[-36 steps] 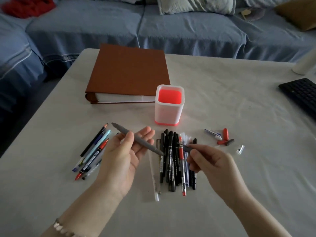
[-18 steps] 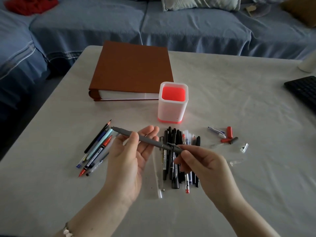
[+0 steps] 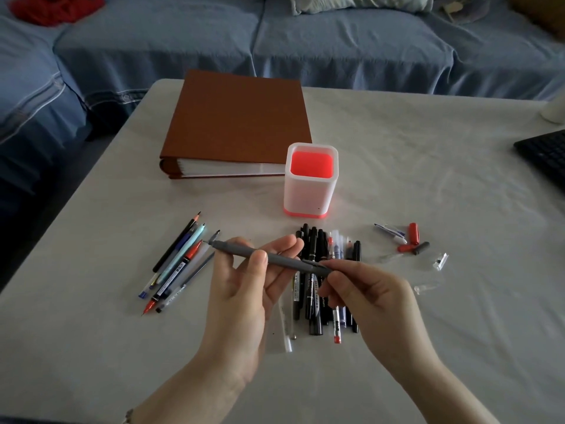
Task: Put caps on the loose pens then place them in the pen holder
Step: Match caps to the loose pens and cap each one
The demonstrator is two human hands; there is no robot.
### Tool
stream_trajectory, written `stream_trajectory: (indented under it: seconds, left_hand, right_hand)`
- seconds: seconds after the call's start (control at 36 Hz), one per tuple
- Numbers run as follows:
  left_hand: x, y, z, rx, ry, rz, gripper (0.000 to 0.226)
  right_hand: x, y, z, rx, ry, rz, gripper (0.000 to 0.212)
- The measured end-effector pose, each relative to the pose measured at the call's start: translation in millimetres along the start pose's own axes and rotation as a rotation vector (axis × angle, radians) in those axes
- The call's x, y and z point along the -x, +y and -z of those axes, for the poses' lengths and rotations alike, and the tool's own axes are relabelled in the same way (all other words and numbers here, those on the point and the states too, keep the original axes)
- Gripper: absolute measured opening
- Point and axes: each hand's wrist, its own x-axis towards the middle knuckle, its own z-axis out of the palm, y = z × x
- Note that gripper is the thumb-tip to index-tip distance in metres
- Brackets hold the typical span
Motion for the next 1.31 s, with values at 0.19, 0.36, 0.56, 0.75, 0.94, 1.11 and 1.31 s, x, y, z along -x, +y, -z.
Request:
stream_trajectory:
  seconds: [0.19, 0.36, 0.56, 0.75, 0.94, 1.11, 1.31]
  left_hand:
    - [-3, -1, 7, -0.048, -0.021, -0.005, 0.014]
    - [-20, 13, 4, -0.041, -0.006, -0.17, 0.005]
    - [-26, 19, 22, -0.873, -0.122, -0.433, 0.015]
    - [-16, 12, 29, -1.316, -0.447, -0.499, 0.026]
    - [-15, 7, 31, -1.405, -0.476, -0.518, 0.035]
    - [-14, 6, 29, -1.445, -0.492, -0.553, 0.034]
    - [-15, 4, 29, -1.407, -0.553, -0.512, 0.026]
  right_hand:
    - [1, 2, 1, 0.015, -0.05, -0.05, 0.028]
    - [-5, 3, 8, -0.186, -0.01, -0.151, 0.024]
    - [-11, -1, 26, -0.099, 0.068, -0.065, 0.023]
    - [-11, -12, 31, -0.018, 0.029, 0.032, 0.027]
    - [-6, -10, 25, 0.038, 0.001, 0.01, 0.028]
    - [-5, -5, 26, 0.081, -0.027, 0.003, 0.032]
    - [-5, 2, 25, 0.206, -0.105, -0.008, 0.037]
